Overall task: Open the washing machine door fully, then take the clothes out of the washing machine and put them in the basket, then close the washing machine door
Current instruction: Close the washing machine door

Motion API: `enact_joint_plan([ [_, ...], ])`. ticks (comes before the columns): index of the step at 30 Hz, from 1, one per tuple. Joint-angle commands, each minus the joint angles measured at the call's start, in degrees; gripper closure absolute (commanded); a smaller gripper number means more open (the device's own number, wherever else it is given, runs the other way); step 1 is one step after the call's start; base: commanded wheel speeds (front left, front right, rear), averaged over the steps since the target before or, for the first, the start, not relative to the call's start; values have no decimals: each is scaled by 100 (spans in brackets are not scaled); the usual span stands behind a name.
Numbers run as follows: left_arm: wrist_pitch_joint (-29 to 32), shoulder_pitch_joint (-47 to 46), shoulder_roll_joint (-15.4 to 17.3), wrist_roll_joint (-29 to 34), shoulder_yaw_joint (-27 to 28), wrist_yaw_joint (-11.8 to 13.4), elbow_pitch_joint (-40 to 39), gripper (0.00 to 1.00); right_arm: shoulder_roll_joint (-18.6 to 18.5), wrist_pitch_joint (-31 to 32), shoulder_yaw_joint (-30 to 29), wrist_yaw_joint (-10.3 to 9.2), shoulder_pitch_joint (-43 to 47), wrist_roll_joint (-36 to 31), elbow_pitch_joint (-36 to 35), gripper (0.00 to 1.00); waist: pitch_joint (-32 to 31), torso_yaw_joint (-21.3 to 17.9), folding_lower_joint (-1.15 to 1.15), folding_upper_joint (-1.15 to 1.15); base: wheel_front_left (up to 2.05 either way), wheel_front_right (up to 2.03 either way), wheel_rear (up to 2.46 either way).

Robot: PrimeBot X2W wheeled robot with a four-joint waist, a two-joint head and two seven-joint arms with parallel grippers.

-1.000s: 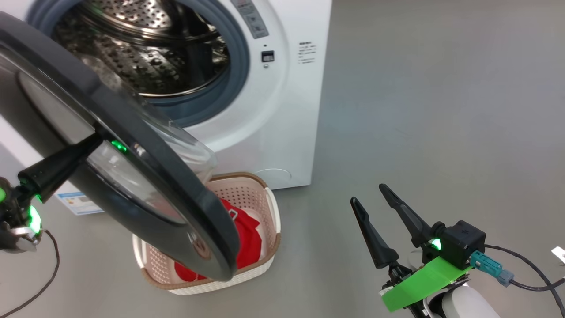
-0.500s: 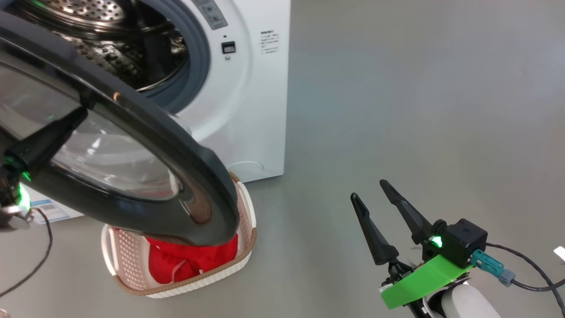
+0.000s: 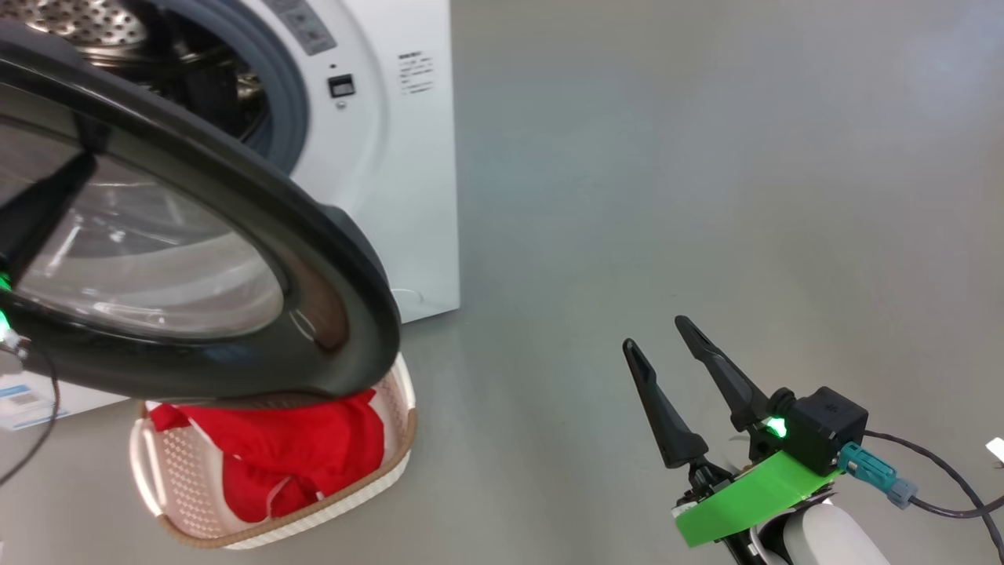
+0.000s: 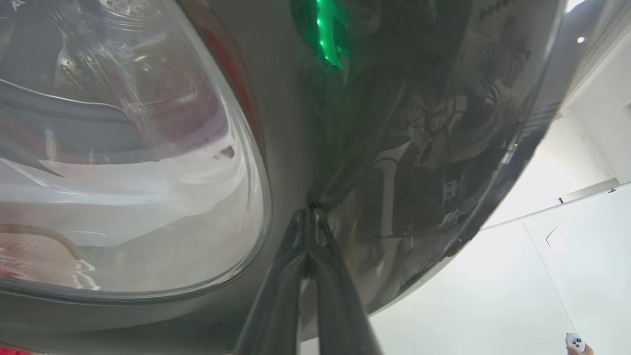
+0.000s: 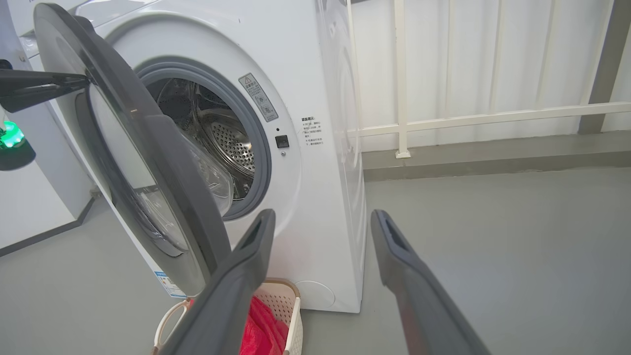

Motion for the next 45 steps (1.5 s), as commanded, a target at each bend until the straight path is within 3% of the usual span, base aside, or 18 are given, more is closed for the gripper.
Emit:
enact_joint_plan([
  [1, -51, -362, 274, 56, 260, -89, -112, 100, 48, -28, 127, 9, 6, -90, -177, 0, 38, -100, 0, 0, 0, 0, 0],
  [10, -291, -657, 421, 136, 533, -239, 399, 100, 96, -28, 111, 9, 31, -146, -259, 0, 200, -452, 0, 0, 0, 0, 0],
  [22, -409, -1019, 604, 241, 666, -468, 930, 100, 193, -28, 49, 9, 17, -214, -353, 0, 403, -643, 0, 0, 0, 0, 0],
  [45, -249, -816, 350, 362, 305, -752, 767, 100, 86, -28, -7, 9, -54, -223, -196, 0, 200, -36, 0, 0, 0, 0, 0],
])
